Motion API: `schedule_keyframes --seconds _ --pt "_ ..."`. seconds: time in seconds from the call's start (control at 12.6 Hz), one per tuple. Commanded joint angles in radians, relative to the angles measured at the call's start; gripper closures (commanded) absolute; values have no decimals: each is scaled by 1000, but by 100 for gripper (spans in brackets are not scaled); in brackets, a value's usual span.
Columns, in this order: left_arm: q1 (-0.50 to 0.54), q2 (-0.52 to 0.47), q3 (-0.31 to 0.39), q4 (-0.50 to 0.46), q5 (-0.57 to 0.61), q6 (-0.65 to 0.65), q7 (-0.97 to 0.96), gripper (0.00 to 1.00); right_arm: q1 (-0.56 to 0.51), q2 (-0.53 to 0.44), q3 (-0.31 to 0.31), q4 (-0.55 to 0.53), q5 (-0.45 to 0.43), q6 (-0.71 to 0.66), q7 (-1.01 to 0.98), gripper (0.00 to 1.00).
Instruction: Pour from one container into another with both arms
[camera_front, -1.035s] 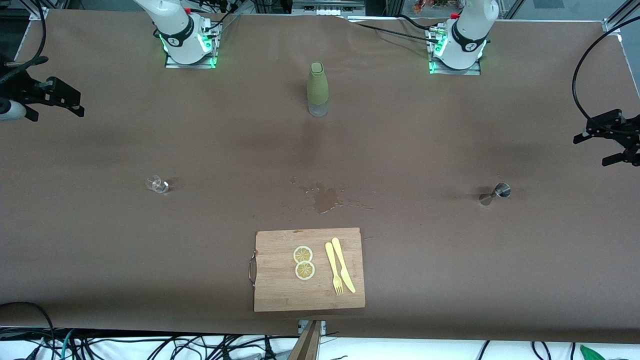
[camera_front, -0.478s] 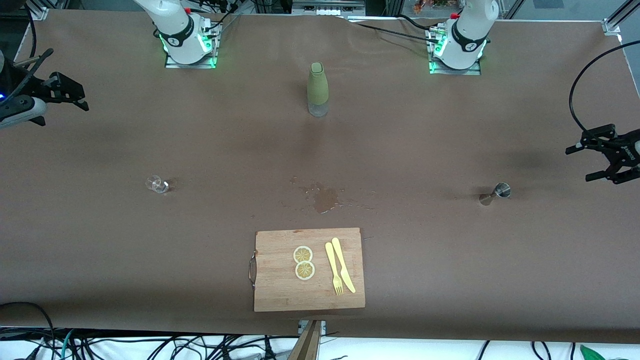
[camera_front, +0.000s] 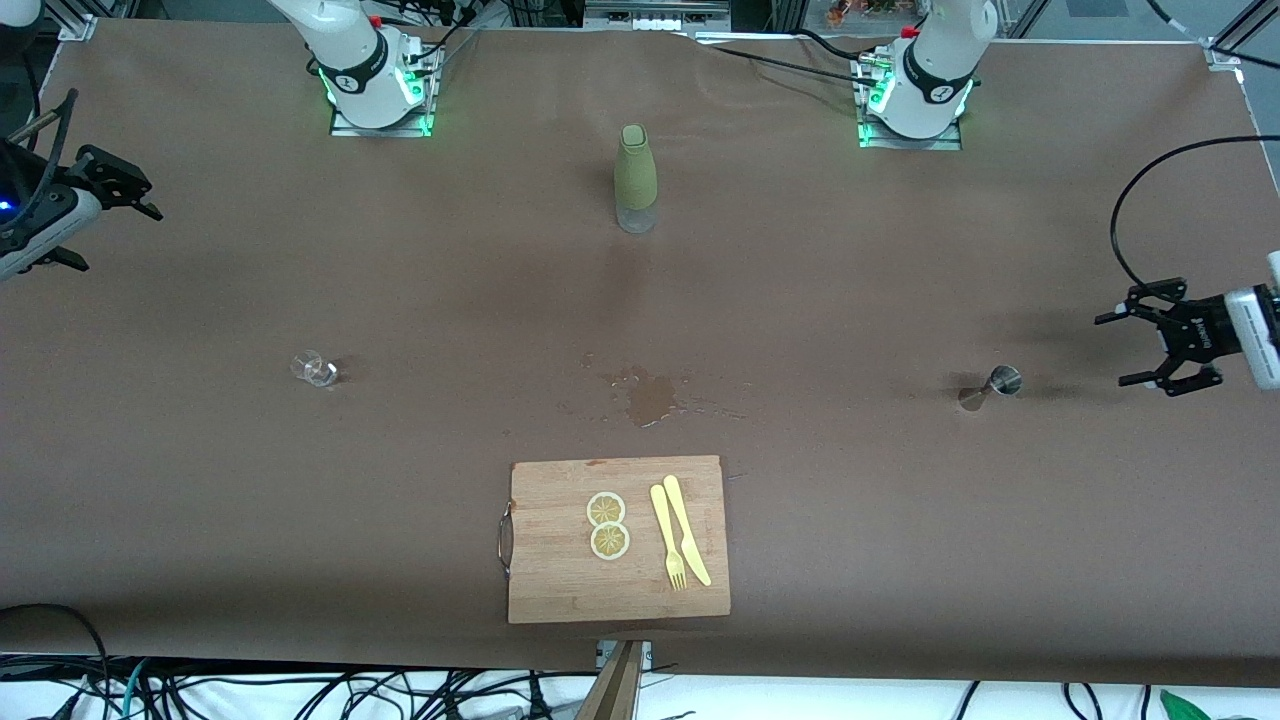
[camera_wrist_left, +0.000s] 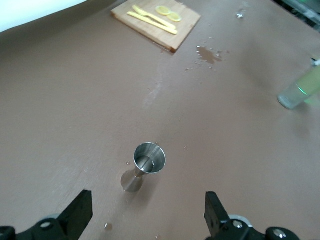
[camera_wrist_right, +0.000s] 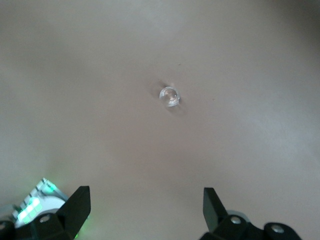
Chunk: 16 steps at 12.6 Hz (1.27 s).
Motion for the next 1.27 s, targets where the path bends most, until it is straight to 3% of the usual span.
schedule_keyframes --seconds 0.0,0.4,1.19 --pt "4 83 10 22 -102 -32 230 1 -11 27 -10 12 7 -31 -153 0" --pt "10 248 22 30 -306 -108 560 1 -79 99 -32 12 137 -42 -382 0" --pt "-10 414 24 38 -515 -180 786 0 -252 295 -33 12 410 -63 -666 0"
